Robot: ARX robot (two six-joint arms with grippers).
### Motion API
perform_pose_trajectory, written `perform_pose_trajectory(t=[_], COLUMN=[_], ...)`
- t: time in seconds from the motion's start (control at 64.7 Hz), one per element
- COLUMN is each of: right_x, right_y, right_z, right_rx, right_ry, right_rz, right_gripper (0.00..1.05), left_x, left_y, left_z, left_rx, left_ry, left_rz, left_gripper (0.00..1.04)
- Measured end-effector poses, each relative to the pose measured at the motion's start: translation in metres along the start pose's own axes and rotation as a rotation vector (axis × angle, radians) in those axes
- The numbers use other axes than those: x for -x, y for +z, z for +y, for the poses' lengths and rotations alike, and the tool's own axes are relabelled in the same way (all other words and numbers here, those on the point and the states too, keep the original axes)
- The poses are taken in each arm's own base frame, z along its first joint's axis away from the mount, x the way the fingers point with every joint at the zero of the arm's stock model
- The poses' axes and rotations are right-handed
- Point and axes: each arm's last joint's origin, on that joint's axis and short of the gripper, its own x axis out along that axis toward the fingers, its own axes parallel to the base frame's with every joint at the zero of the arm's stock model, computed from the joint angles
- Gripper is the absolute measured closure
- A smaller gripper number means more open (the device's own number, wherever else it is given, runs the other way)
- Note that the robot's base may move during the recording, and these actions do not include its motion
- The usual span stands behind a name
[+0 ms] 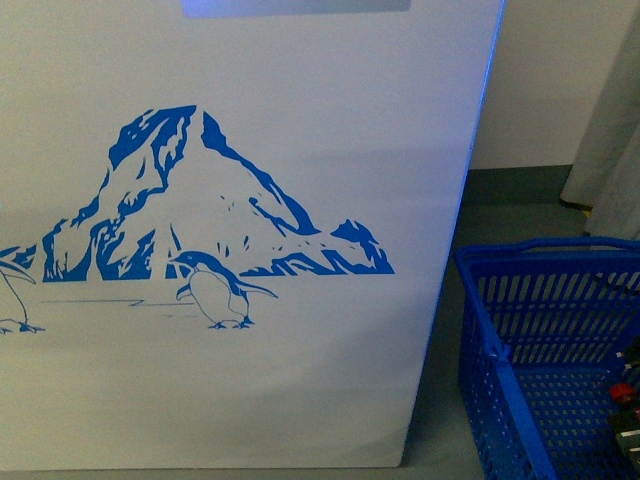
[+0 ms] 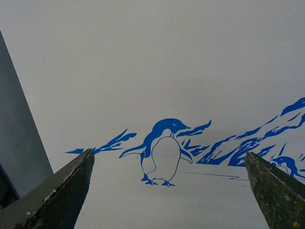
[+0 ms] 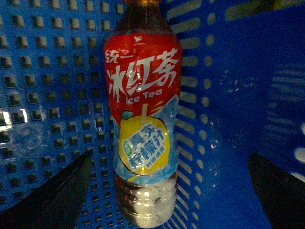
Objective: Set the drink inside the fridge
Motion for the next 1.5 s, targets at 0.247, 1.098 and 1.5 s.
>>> perform_pose_trajectory(t=[0.247,1.098,1.5], right_x=[-0.033,-0.061,0.022], right_y=[-0.014,-0.031,-0.006], right_z=[0.017,0.005,-0.047], right_rx=[0.008,-0.071,-0.172], right_ry=[-0.026,-0.010,0.082], right_rz=[0.083,0.158,-0.074], right_gripper=[0.07,0.65,0.67], left_x=[0.000,0.000,0.000], left_y=[0.000,0.000,0.000], left_z=[0.000,0.000,0.000], left_rx=[0.000,0.000,0.000], left_ry=[0.000,0.000,0.000], left_rz=[0.000,0.000,0.000], left_gripper=[0.08,0.08,0.08])
